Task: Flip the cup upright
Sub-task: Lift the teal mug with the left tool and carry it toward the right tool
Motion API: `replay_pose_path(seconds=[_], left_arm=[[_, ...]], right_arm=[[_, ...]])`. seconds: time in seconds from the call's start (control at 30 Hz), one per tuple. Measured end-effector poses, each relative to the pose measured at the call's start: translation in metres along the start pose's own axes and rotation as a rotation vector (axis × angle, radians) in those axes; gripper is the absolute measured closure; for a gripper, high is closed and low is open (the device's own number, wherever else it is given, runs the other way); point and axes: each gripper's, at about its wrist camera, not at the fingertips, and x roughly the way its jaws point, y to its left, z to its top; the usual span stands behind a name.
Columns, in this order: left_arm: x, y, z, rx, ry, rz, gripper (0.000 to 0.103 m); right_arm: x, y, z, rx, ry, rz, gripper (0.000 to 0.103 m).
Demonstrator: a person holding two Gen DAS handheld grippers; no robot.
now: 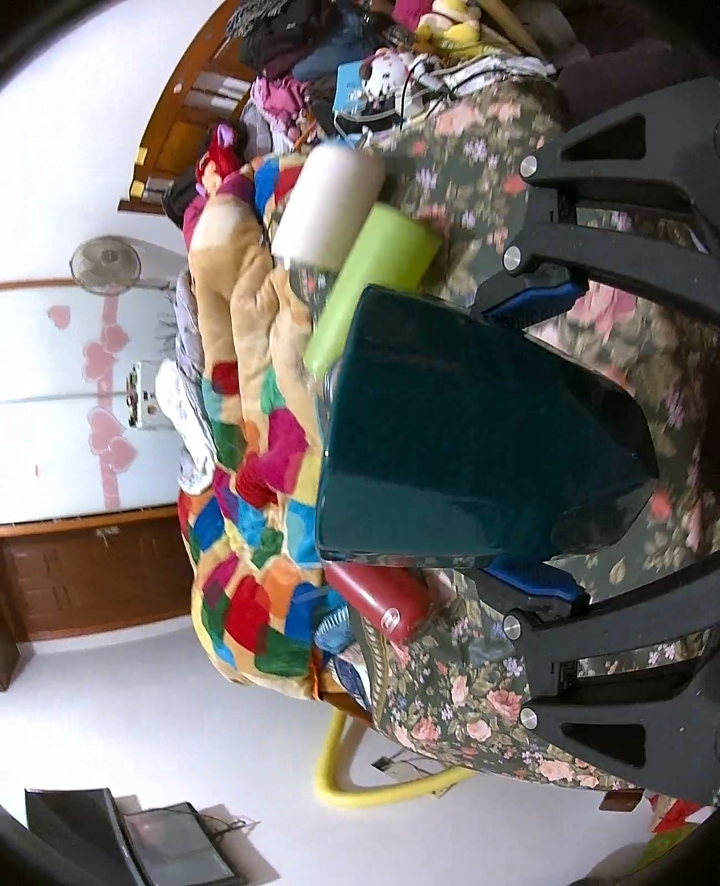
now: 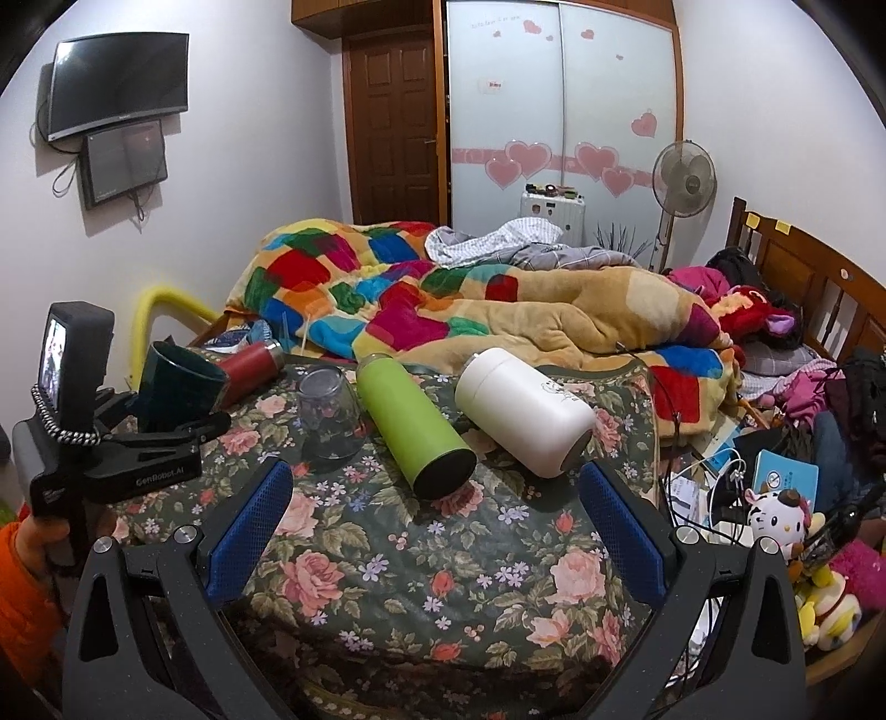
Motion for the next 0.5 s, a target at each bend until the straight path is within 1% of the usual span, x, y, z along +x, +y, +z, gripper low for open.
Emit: replay_pose_path(seconds=[0.13,0.23,0.3,0.5], left_arm=[[-0.005,-0.024,-0.001,0.021,0.006,-0.045,0.033],[0.001,-0.040,-0.005,0.025,0.027,-0.077,0.033],[0.010,-0.052,-0.010,0.030,0.054,-0.096,0.033],[0.042,-0.081,-0.030,0.053,0.134,-0.116,0.033]], right_arm=[[-0.009,-0.003,-0.003,0.000,-0.011,0.003,0.000],[-0.015,-0.005,-0.006,0.000,-0.021,0.002,0.000],[-0.017,-0.007,-0.008,0.002,-0.023,0.001,0.000],[-0.016,-0.015,-0.016,0.007,-0.006,-0.006,0.000]])
